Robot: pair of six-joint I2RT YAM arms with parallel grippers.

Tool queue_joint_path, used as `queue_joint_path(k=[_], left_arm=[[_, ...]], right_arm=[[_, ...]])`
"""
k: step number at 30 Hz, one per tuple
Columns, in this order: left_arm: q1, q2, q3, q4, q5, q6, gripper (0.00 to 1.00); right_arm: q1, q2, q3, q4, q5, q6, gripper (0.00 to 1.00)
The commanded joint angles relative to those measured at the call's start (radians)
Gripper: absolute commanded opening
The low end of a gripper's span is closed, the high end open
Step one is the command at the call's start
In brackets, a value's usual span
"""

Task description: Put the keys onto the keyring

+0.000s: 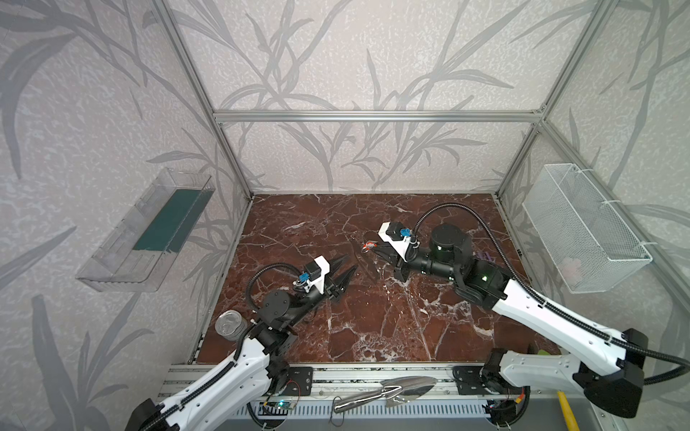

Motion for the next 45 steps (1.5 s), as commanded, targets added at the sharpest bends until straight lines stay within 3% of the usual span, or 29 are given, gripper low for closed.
queue_joint_path(k=[1,6,8,13,21,24,30,34,39,45], left_arm=[[0.001,0.017,0.011,-0.020,0.000,0.023,0.39],[0.000,0.060,0.019,-0.011,0.001,0.028,0.41],[-0.001,0.085,0.021,0.007,-0.003,0.033,0.52],[-0.024,0.132,0.027,0.037,-0.088,0.106,0.52],[-0.116,0.252,0.037,0.203,-0.339,0.412,0.51],[-0.133,0.347,0.040,0.327,-0.318,0.571,0.50],[-0.163,0.547,0.069,0.651,-0.397,0.716,0.51],[-0.214,0.648,0.140,0.683,-0.468,0.827,0.49],[-0.248,0.692,0.199,0.683,-0.530,0.873,0.48],[-0.250,0.659,0.185,0.682,-0.537,0.836,0.48]], right_arm=[[0.003,-0.022,0.017,0.081,0.077,0.029,0.00],[0.002,-0.006,0.036,0.106,0.117,0.038,0.00],[0.003,0.004,0.043,0.115,0.133,0.044,0.00],[0.005,0.025,0.063,0.140,0.184,0.070,0.00],[0.007,0.073,0.137,0.141,0.287,0.105,0.00],[0.008,0.098,0.177,0.128,0.310,0.112,0.00],[0.008,0.140,0.235,0.106,0.337,0.125,0.00],[0.011,0.151,0.249,0.102,0.354,0.135,0.00],[0.013,0.151,0.240,0.105,0.372,0.139,0.00],[0.014,0.143,0.236,0.106,0.379,0.139,0.00]])
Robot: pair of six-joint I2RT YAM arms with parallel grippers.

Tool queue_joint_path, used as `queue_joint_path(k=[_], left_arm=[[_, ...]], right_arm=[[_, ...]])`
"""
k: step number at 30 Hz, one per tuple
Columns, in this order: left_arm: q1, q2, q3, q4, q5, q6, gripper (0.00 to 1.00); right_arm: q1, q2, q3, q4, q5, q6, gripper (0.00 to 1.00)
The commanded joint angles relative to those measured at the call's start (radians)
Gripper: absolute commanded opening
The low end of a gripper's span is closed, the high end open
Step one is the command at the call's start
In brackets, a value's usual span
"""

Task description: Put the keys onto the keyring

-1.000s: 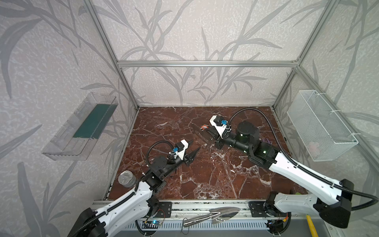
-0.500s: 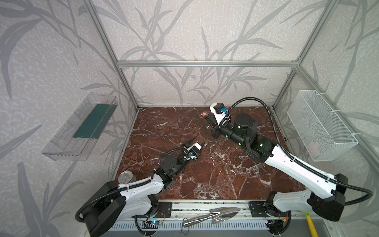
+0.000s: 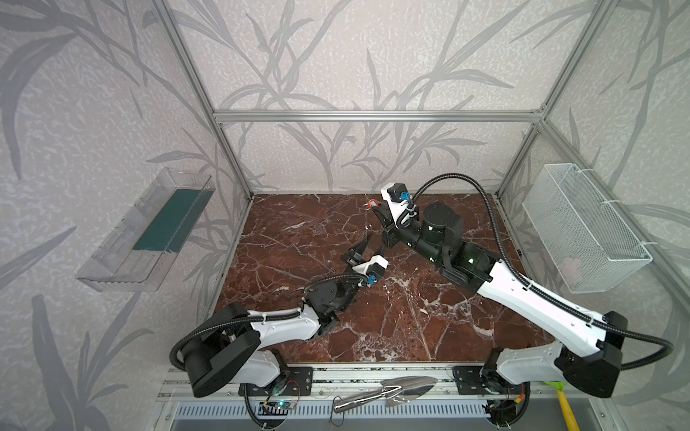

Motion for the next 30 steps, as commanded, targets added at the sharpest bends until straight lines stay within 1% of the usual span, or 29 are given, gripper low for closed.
queue_joint_path(k=[1,5,12,18,23,30], left_arm=[[-0.003,-0.031,0.004,0.060,-0.032,0.015,0.48],[-0.003,-0.043,0.010,0.059,-0.072,0.009,0.48],[-0.003,-0.088,-0.014,0.059,-0.079,-0.014,0.46],[0.009,-0.151,-0.047,0.061,-0.097,-0.064,0.44],[0.036,-0.185,-0.059,0.060,-0.086,-0.128,0.44],[0.066,-0.224,-0.077,0.059,-0.078,-0.184,0.44]], right_arm=[[0.009,-0.015,0.022,0.033,0.017,0.012,0.00],[0.009,-0.021,0.017,0.032,0.002,0.018,0.00],[0.009,-0.030,0.012,0.038,0.011,0.022,0.00],[0.009,-0.041,0.007,0.036,-0.007,0.031,0.00],[0.010,-0.048,-0.004,0.034,-0.042,0.048,0.00],[0.012,-0.069,-0.024,0.036,-0.066,0.071,0.00]])
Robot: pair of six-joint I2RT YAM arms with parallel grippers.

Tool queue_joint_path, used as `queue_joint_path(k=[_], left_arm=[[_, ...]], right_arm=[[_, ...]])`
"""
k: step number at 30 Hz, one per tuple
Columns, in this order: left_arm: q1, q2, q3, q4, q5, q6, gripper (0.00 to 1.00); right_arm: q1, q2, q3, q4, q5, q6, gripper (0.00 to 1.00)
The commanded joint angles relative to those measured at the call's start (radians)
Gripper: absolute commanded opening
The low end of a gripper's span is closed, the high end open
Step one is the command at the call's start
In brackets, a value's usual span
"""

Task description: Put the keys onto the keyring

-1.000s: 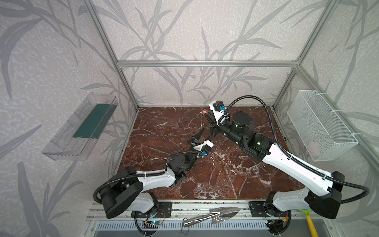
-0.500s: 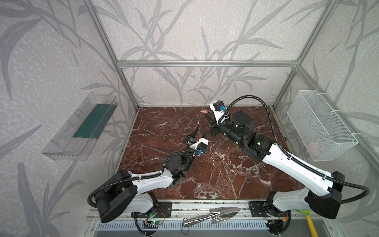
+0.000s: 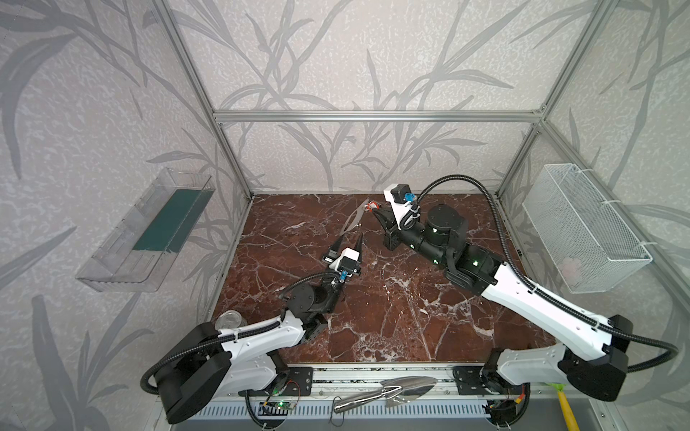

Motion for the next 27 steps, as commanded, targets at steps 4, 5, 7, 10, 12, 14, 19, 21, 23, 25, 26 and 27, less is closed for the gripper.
queue_joint_path(k=[4,5,7,10,12,14,19,21,23,25,26,27], left_arm=[[0.022,-0.042,-0.023,0.048,-0.001,-0.064,0.43],[0.026,-0.046,-0.024,0.048,0.002,-0.070,0.43],[0.030,-0.053,-0.026,0.048,0.002,-0.076,0.43],[0.036,-0.064,-0.032,0.048,0.004,-0.083,0.43],[0.040,-0.069,-0.034,0.048,0.006,-0.086,0.43],[0.043,-0.072,-0.036,0.048,0.002,-0.090,0.43],[0.057,-0.082,-0.037,0.048,-0.002,-0.100,0.43],[0.064,-0.089,-0.037,0.048,0.002,-0.108,0.43],[0.070,-0.093,-0.038,0.048,0.007,-0.111,0.43],[0.073,-0.100,-0.038,0.048,0.011,-0.116,0.43],[0.074,-0.102,-0.040,0.048,0.014,-0.118,0.43],[0.074,-0.106,-0.043,0.048,0.015,-0.119,0.43]], right_arm=[[0.009,-0.047,-0.013,0.037,-0.031,0.035,0.00],[0.008,-0.048,-0.013,0.036,-0.036,0.038,0.00],[0.010,-0.049,-0.015,0.033,-0.041,0.042,0.00],[0.010,-0.050,-0.021,0.036,-0.048,0.050,0.00],[0.010,-0.049,-0.024,0.038,-0.055,0.055,0.00],[0.009,-0.051,-0.029,0.043,-0.063,0.060,0.00],[0.010,-0.069,-0.043,0.058,-0.101,0.074,0.00],[0.010,-0.076,-0.043,0.055,-0.114,0.077,0.00],[0.010,-0.079,-0.045,0.051,-0.121,0.082,0.00],[0.010,-0.083,-0.047,0.049,-0.118,0.083,0.00],[0.010,-0.086,-0.049,0.048,-0.119,0.082,0.00],[0.010,-0.087,-0.051,0.049,-0.119,0.082,0.00]])
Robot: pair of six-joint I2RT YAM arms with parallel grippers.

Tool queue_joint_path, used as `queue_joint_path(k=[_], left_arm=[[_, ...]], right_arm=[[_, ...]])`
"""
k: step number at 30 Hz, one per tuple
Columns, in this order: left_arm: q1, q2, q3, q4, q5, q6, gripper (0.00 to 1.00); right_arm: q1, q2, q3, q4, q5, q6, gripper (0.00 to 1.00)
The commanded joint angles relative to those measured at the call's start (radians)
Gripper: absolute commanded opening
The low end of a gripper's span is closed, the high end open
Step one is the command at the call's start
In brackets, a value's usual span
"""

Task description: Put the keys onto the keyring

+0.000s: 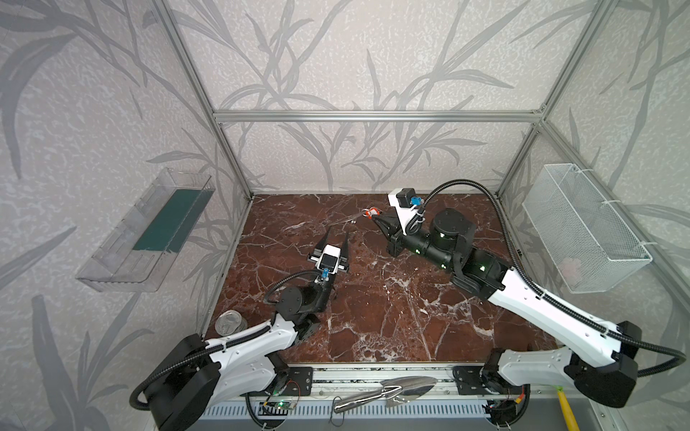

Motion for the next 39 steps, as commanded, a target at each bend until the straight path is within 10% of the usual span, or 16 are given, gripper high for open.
queue_joint_path(k=[1,22,39], left_arm=[[0.007,-0.023,-0.015,0.046,0.011,-0.017,0.43],[0.013,-0.036,-0.046,0.040,0.252,-0.053,0.47],[0.013,-0.068,-0.023,-0.051,0.299,-0.071,0.03]], right_arm=[[0.007,-0.035,-0.010,0.047,-0.020,0.014,0.00],[0.008,-0.021,0.009,0.029,-0.048,0.026,0.00],[0.006,-0.024,0.007,0.005,-0.030,-0.003,0.00]])
